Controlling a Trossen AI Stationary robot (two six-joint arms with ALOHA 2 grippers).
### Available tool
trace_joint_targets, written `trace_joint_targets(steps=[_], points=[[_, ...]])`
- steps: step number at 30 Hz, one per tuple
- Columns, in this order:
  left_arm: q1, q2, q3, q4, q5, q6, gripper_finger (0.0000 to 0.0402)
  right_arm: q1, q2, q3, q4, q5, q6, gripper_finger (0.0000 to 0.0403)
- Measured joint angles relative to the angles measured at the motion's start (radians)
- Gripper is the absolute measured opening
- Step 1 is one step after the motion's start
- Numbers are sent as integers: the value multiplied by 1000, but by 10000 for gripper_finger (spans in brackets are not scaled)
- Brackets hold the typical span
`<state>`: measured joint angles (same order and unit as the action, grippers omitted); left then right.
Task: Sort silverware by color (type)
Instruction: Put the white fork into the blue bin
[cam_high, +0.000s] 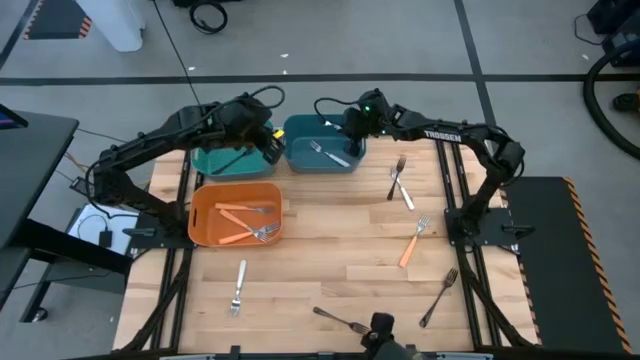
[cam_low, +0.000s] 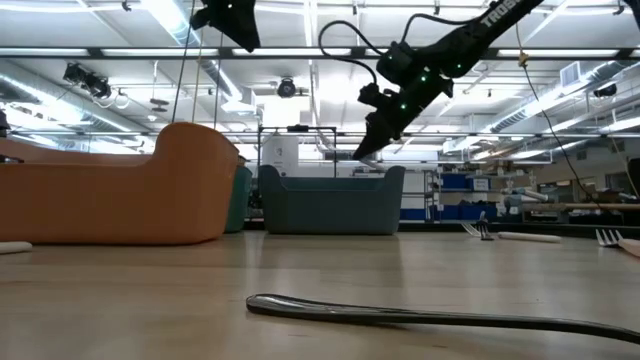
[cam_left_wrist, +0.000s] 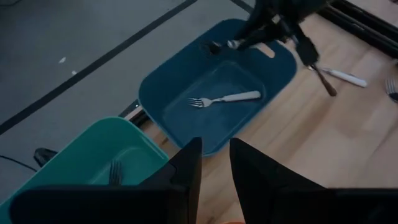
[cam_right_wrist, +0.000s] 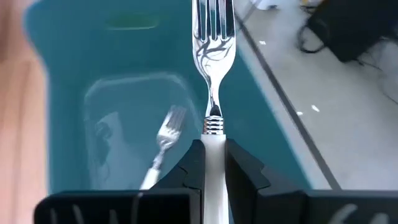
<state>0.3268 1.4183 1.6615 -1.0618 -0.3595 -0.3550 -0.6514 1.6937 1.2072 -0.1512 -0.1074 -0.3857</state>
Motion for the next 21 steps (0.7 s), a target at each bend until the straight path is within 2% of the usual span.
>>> trace_joint_targets(steps=[6, 12, 21], points=[[46, 7, 0, 1, 0, 0, 91, 1, 17, 1, 2, -47, -43, 44], [63, 16, 0, 2, 1, 1, 91, 0, 68, 1, -13, -48, -37, 70], [61, 24, 0, -1, 18, 11, 91, 24, 79, 0, 6, 107, -37, 77]])
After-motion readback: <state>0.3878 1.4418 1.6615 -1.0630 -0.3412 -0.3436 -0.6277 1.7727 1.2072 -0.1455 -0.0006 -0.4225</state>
